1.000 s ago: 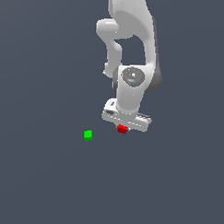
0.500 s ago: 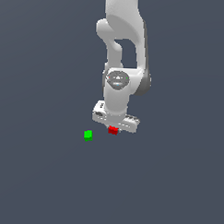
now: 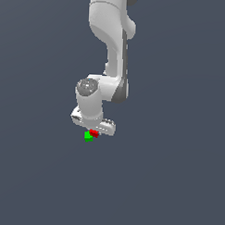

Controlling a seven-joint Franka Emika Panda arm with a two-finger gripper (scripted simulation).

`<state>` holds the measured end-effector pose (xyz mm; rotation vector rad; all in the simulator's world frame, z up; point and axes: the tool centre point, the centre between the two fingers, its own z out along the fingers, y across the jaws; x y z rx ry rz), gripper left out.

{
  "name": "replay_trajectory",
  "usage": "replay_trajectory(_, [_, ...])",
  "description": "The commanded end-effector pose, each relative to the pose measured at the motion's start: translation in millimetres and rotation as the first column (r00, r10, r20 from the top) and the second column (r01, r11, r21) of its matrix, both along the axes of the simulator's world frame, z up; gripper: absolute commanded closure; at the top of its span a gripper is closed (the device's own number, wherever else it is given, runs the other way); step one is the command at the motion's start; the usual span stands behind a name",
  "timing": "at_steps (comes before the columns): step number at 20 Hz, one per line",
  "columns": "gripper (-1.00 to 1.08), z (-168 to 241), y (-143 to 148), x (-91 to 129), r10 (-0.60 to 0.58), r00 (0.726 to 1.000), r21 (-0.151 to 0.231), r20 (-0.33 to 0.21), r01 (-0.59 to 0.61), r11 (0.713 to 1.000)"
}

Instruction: Stack the red cube on top of the green cube.

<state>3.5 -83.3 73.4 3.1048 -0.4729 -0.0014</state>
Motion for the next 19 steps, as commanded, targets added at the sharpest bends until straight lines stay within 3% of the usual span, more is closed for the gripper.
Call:
replay_trajectory(1, [1.08,-5.2,-17.1,0.8,0.002,1.0,0.0,0.001,-0.002,1.0])
replay_trajectory(9, [1.08,-11.7,-37.4,3.1,0.002,1.0,0.001,0.001,-0.002,1.0])
replay_trajectory(10, [-0.92,-11.7,-37.4,3.1,0.002,1.0,0.001,0.001,-0.002,1.0])
replay_trajectory(19, [-0.92,-11.7,-37.4,3.1,0.002,1.0,0.001,0.001,-0.002,1.0])
